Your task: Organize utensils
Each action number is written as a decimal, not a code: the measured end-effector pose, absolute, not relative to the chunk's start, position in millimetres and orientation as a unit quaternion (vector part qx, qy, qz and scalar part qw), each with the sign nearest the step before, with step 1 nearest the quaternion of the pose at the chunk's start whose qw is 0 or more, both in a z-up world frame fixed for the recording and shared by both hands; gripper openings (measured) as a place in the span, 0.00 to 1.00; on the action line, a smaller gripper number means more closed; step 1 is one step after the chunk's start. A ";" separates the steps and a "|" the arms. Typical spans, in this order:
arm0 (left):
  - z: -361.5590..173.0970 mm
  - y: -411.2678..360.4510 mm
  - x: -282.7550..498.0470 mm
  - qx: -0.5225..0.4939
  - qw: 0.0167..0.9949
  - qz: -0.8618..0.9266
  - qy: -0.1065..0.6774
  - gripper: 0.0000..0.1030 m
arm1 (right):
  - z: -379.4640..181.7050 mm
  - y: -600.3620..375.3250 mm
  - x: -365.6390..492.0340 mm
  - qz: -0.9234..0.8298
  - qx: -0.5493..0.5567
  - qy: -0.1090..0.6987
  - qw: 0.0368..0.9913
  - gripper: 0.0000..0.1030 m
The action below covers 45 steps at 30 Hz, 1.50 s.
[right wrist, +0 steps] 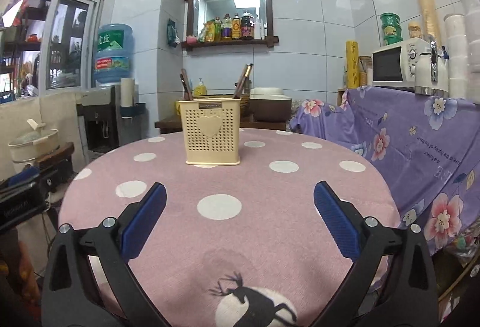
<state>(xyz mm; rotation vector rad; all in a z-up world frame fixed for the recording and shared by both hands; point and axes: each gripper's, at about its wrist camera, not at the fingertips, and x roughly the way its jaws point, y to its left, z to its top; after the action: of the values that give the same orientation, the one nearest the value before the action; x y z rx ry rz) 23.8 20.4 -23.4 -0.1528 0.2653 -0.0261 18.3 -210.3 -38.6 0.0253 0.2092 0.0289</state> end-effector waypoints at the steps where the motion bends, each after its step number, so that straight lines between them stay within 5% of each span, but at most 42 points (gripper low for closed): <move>1: -24.0 21.7 19.4 -0.080 0.988 -0.019 0.133 0.95 | -37.9 -208.2 14.1 0.017 0.010 0.105 0.994 0.94; 45: -16.6 21.9 -12.8 -0.058 0.995 -0.018 0.073 0.95 | -30.2 -183.6 -18.7 0.053 -0.028 0.072 0.996 0.94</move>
<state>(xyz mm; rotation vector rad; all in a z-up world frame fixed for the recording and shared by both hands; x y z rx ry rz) -12.8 21.9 -16.6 -0.1160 0.1460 -0.0360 -18.7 -183.6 -30.2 -0.0571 0.1438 0.1067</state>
